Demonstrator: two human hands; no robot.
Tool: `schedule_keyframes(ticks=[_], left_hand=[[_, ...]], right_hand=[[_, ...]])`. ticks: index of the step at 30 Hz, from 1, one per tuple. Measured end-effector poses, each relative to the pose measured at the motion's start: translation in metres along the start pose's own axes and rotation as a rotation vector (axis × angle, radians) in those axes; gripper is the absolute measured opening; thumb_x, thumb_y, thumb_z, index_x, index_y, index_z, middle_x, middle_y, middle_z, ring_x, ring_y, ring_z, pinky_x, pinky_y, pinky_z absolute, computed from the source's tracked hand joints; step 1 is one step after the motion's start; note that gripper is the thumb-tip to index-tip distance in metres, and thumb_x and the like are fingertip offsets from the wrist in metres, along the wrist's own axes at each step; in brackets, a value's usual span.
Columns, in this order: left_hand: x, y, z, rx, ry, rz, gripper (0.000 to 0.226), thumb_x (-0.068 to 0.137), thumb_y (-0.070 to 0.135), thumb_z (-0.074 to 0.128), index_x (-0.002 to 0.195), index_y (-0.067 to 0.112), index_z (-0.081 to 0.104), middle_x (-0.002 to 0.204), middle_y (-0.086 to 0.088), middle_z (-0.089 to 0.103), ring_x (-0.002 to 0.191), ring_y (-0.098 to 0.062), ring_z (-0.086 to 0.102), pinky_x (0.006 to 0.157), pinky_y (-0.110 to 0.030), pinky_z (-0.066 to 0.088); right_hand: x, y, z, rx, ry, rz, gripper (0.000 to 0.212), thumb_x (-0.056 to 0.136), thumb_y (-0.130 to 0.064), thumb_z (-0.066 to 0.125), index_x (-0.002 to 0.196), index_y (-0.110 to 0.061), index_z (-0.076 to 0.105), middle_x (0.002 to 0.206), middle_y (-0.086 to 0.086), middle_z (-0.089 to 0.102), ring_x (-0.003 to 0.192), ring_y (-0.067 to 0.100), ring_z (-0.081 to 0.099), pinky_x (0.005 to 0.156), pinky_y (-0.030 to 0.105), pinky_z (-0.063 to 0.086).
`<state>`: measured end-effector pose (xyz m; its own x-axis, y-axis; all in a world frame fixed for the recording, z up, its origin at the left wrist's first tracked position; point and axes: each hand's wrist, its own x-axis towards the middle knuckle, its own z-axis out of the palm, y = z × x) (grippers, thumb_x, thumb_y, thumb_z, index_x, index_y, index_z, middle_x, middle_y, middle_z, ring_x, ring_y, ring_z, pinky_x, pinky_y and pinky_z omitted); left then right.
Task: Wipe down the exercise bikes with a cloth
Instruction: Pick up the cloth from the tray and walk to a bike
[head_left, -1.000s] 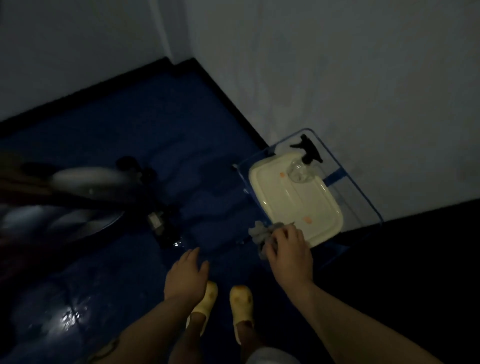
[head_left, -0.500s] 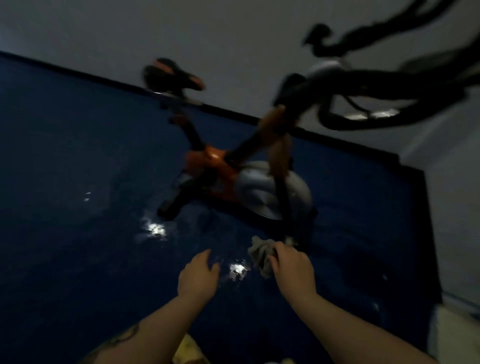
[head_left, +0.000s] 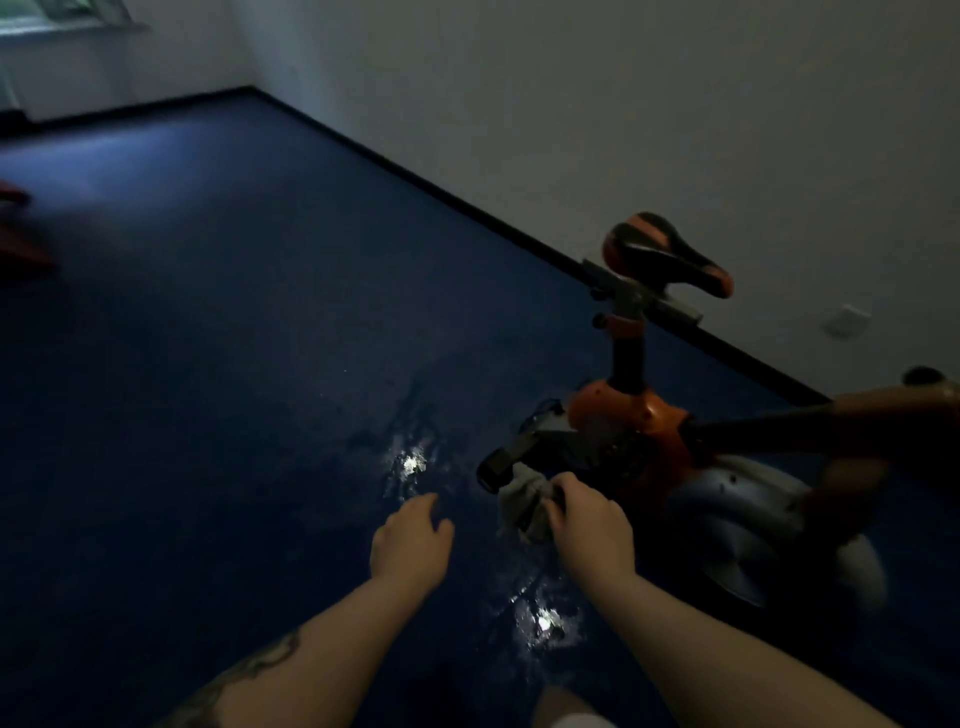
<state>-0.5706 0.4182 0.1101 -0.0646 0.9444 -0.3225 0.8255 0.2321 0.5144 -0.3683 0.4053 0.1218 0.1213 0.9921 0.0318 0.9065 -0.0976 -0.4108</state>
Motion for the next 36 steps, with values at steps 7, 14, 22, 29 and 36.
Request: schedule_keyframes(ticks=[7,14,22,29,36], left_hand=[[0.104,-0.020,-0.043,-0.023,0.011,-0.048,0.050,0.094,0.033,0.043,0.143,0.022,0.040,0.147,0.000,0.044,0.129,-0.022,0.046,0.106,-0.035,0.035],[0.235,-0.025,-0.092,0.027,-0.024,-0.076,0.049,0.096,0.032,0.041,0.143,0.021,0.039,0.148,0.000,0.042,0.131,-0.021,0.044,0.107,-0.033,0.034],[0.386,-0.020,-0.154,-0.030,-0.008,-0.080,0.045,0.095,0.032,0.043,0.139,0.023,0.046,0.142,0.001,0.049,0.125,-0.021,0.049,0.103,-0.033,0.037],[0.551,-0.004,-0.208,0.027,-0.087,0.067,0.044,0.095,0.032,0.042,0.137,0.021,0.047,0.141,-0.001,0.050,0.123,-0.022,0.051,0.102,-0.035,0.040],[0.684,0.063,-0.224,0.125,-0.240,0.256,0.048,0.097,0.034,0.041,0.143,0.021,0.040,0.148,-0.001,0.042,0.132,-0.023,0.043,0.108,-0.038,0.035]], right_hand=[[0.109,-0.062,0.040,-0.022,-0.035,-0.077,0.011,0.093,-0.033,0.050,0.096,-0.023,0.051,0.092,-0.001,0.065,0.084,0.023,0.060,0.065,0.033,0.032],[0.242,-0.102,0.073,-0.016,-0.047,-0.110,0.010,0.092,-0.033,0.050,0.091,-0.023,0.051,0.087,-0.003,0.064,0.081,0.020,0.059,0.064,0.031,0.030],[0.387,-0.145,0.107,-0.046,-0.092,-0.018,0.007,0.092,-0.033,0.048,0.090,-0.027,0.049,0.084,-0.008,0.062,0.081,0.016,0.059,0.072,0.030,0.030],[0.514,-0.184,0.135,-0.011,-0.022,0.161,0.007,0.093,-0.033,0.049,0.087,-0.028,0.049,0.081,-0.008,0.062,0.076,0.015,0.058,0.079,0.030,0.035],[0.607,-0.184,0.129,0.035,0.104,0.441,0.007,0.094,-0.032,0.049,0.090,-0.026,0.050,0.084,-0.006,0.063,0.078,0.017,0.057,0.081,0.033,0.039]])
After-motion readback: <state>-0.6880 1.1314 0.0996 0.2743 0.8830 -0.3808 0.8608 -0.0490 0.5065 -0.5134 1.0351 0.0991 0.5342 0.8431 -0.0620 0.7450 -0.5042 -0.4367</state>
